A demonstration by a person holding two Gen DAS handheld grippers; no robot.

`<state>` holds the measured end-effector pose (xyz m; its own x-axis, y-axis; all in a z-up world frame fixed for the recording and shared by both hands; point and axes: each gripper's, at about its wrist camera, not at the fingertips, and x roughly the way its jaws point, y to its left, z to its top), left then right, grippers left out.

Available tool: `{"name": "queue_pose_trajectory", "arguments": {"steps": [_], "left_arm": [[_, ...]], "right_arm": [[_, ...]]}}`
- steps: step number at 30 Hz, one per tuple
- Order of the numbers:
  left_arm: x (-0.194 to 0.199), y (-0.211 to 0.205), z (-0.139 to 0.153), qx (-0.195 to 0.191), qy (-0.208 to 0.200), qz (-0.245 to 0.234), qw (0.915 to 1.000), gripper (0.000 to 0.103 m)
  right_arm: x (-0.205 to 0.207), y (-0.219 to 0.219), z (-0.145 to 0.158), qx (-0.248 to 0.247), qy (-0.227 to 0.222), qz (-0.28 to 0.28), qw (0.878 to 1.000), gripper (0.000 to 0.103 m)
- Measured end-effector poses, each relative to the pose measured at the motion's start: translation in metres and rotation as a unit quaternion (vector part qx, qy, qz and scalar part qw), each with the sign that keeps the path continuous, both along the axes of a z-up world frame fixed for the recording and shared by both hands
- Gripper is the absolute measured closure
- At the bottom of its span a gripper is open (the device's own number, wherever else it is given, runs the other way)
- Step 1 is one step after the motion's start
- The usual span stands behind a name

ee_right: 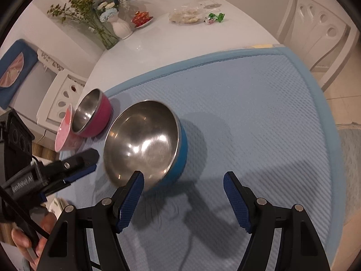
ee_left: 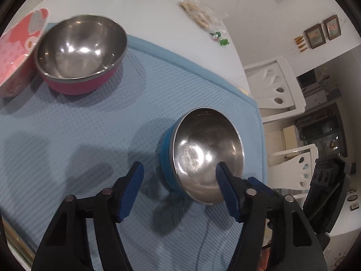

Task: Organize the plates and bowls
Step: 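Reach both grippers to the blue steel bowl and grasp its rim, then carry the blue bowl across the mat with both grippers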

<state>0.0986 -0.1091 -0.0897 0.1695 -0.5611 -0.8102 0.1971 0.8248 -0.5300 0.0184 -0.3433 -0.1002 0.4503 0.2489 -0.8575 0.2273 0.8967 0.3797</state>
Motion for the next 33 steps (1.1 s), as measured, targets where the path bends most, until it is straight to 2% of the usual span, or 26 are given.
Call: {"name": "queue_pose_trajectory", "arguments": {"steps": [1,3,5,6,8,10,14,16,18,20,22,26,33], "left_arm": [[0.002,-0.002,-0.004,-0.001,0.003,-0.001,1.0000,0.053],[0.007,-0.006,-0.011,0.001,0.010,-0.003,0.9999,0.061],[0.010,-0.007,-0.018,0.002,0.012,-0.003,0.9999,0.075],[0.011,-0.009,-0.021,0.005,0.014,-0.003,0.9999,0.076],[0.012,-0.009,-0.026,0.006,0.016,-0.003,0.9999,0.077],[0.013,-0.011,-0.030,0.007,0.018,-0.005,0.9998,0.079],[0.014,-0.012,-0.039,0.001,0.030,-0.008,0.9995,0.082],[0.012,-0.013,-0.039,0.002,0.026,-0.011,0.9996,0.082],[0.008,-0.016,-0.036,0.013,0.013,-0.020,0.9996,0.082],[0.005,-0.018,-0.031,0.018,0.003,-0.031,0.9993,0.082],[0.000,-0.018,-0.024,0.014,-0.006,-0.041,0.9991,0.082],[-0.013,-0.020,-0.007,0.004,-0.017,-0.058,0.9982,0.082],[-0.053,-0.031,0.031,0.013,-0.062,-0.099,0.9930,0.082]], "right_arm": [[0.004,0.000,-0.002,0.001,0.000,-0.001,1.000,0.032],[0.010,-0.001,-0.006,0.001,0.000,-0.003,1.000,0.032],[0.015,-0.002,-0.010,-0.011,0.000,-0.009,1.000,0.032],[0.017,-0.002,-0.012,-0.019,0.000,-0.013,1.000,0.032],[0.021,-0.002,-0.017,-0.020,0.002,-0.013,1.000,0.035],[0.024,-0.001,-0.024,-0.015,0.010,-0.009,1.000,0.049],[0.026,0.004,-0.033,-0.013,0.012,-0.005,1.000,0.062],[0.026,0.009,-0.034,-0.010,0.009,0.004,1.000,0.073],[0.028,0.016,-0.033,-0.019,0.007,0.016,1.000,0.078],[0.026,0.023,-0.028,-0.047,0.002,0.025,0.999,0.078],[0.021,0.023,-0.018,-0.056,-0.004,0.026,0.998,0.077],[0.006,0.020,0.004,-0.061,-0.025,0.020,0.998,0.077],[-0.039,0.015,0.039,-0.062,-0.042,0.000,0.997,0.077]]}}
